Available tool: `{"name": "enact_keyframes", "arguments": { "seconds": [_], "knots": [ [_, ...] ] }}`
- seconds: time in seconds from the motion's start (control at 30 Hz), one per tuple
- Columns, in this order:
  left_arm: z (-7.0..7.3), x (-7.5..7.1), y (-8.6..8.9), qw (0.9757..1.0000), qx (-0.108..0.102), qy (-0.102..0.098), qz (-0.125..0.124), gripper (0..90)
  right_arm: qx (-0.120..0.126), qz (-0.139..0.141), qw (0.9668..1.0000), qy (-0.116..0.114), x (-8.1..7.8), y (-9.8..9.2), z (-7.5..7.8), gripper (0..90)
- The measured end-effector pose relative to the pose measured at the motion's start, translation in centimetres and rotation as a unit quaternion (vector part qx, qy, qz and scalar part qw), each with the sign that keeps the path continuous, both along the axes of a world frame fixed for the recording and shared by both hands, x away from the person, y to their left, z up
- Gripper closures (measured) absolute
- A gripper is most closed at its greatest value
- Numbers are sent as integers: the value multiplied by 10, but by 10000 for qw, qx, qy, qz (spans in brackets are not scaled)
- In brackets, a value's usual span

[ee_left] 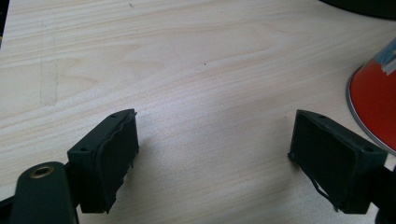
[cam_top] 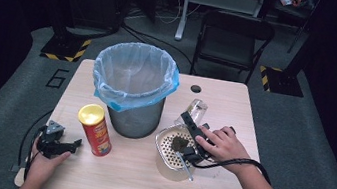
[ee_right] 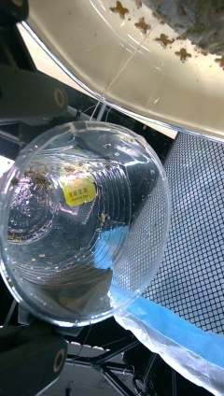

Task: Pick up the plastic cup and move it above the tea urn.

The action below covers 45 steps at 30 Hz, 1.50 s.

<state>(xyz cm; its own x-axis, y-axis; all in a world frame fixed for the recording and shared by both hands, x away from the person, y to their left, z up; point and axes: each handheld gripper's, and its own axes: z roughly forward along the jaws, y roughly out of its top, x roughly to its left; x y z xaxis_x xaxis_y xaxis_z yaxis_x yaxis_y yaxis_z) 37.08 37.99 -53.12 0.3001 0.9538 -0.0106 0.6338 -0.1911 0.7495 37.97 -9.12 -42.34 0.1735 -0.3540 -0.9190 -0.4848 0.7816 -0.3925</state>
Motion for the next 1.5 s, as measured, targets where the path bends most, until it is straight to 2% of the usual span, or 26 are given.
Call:
{"name": "enact_keyframes", "arguments": {
  "seconds": [0.5, 0.57, 1.0, 1.33, 1.37, 1.4, 1.43, 1.47, 1.5],
  "knots": [
    [0, 0, 0, 10000, -3, 8, 1, 151, -156, -20, 9999, 67, -1, 1, 0, 362],
    [0, 0, 0, 10000, 2, -1, 0, 151, -56, 26, 10000, 33, -1, 1, 0, 362],
    [0, 0, 0, 10000, 3, 0, -2, 151, 10, 52, 10000, -10, -1, 1, 1, 360],
    [0, 0, 0, 10000, 3, 3, -1, 151, 60, 32, 10000, 64, -1, 1, -1, 359],
    [0, 0, 0, 10000, 3, 1, -1, 151, 176, 32, 9998, 15, -1, 1, -1, 359],
    [0, 0, 0, 10000, 3, 1, -1, 151, 176, 32, 9998, 15, -1, 1, -1, 359],
    [0, 0, 0, 10000, 3, 0, -2, 151, 333, 3, 9994, 108, -1, 1, 0, 359],
    [0, 0, 0, 10000, 3, 0, -2, 151, 333, 3, 9994, 108, -1, 1, 0, 359],
    [0, 0, 0, 10000, 1, 2, 0, 151, 448, -8, 9988, 197, 0, 1, 0, 359]
  ]
}}
